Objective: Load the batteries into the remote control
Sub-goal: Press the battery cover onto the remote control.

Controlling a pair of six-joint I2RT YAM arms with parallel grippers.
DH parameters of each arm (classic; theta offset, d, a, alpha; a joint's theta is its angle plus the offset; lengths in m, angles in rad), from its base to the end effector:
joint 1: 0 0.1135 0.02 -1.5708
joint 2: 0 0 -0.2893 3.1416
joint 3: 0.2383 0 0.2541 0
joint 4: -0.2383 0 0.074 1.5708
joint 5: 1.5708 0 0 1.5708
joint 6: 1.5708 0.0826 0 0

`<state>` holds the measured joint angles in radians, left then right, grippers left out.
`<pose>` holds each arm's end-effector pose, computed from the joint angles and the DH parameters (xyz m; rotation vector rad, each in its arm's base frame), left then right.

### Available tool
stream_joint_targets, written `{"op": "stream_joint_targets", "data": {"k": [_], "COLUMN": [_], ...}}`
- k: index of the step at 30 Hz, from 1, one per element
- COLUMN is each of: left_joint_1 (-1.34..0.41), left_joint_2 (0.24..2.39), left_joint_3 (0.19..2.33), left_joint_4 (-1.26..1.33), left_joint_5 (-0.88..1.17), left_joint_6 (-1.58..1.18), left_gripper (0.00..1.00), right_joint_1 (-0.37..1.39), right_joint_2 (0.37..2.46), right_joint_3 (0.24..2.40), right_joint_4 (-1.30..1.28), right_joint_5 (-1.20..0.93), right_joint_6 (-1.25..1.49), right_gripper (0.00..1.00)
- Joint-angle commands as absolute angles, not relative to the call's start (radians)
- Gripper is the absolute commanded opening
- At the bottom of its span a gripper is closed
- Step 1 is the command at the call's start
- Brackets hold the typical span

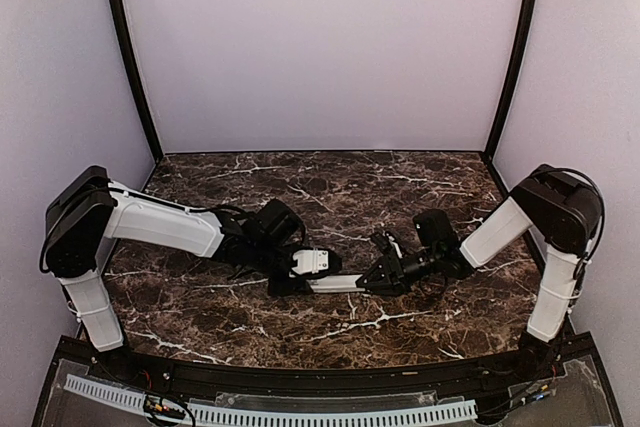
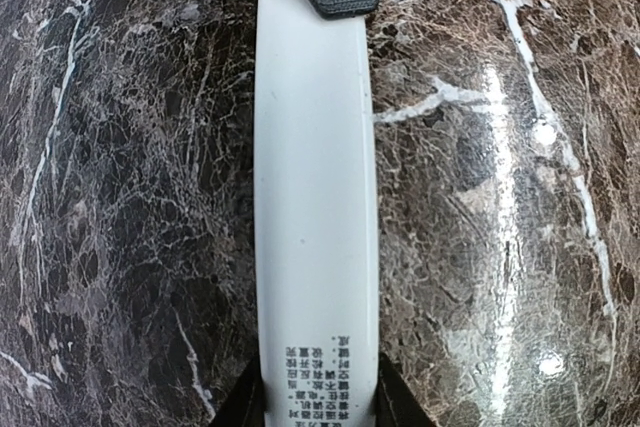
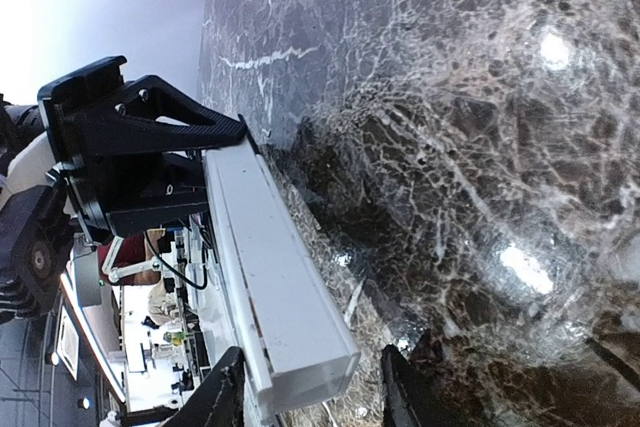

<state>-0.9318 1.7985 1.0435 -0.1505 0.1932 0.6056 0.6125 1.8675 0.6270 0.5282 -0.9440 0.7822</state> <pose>0.2270 -0.3321 0.1478 1.7909 1.7318 -0.3778 0.2349 0.2468 0.0960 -0.3723 2.5552 1.7230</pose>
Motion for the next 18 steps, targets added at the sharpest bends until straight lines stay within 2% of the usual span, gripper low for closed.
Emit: {"op": "stream_joint_targets", "data": {"k": [1,6,13,18], "left_joint_1": [-0.939,-0.944,-0.953,-0.956], "left_joint_2": [1.740,1.740,1.744,1.751], "left_joint_3": [1.035,1.032,1.035,1.033], "left_joint_4": [-0.120,-0.119,-0.080,-0.061], "left_joint_5": [0.240,0.243,0.235,0.229], "left_joint_6": [0.605,0.607,0.587,0.574], "left_gripper": [0.00,0.00,0.00,0.00], "right_joint_1": [0.609,0.610,0.646,0.666], "right_joint_2": [1.896,1.904,1.942,1.958], "right_joint_3": [0.604,0.606,0.629,0.630], "right_joint_4": [0.618,0.642,0.700,0.736], "right_joint_5": [-0.961,-0.966,-0.975,-0.975], "right_joint_6": [0.826,0.838,0.881,0.906], "right_gripper": [0.40,0.35,0.17,0.17]}}
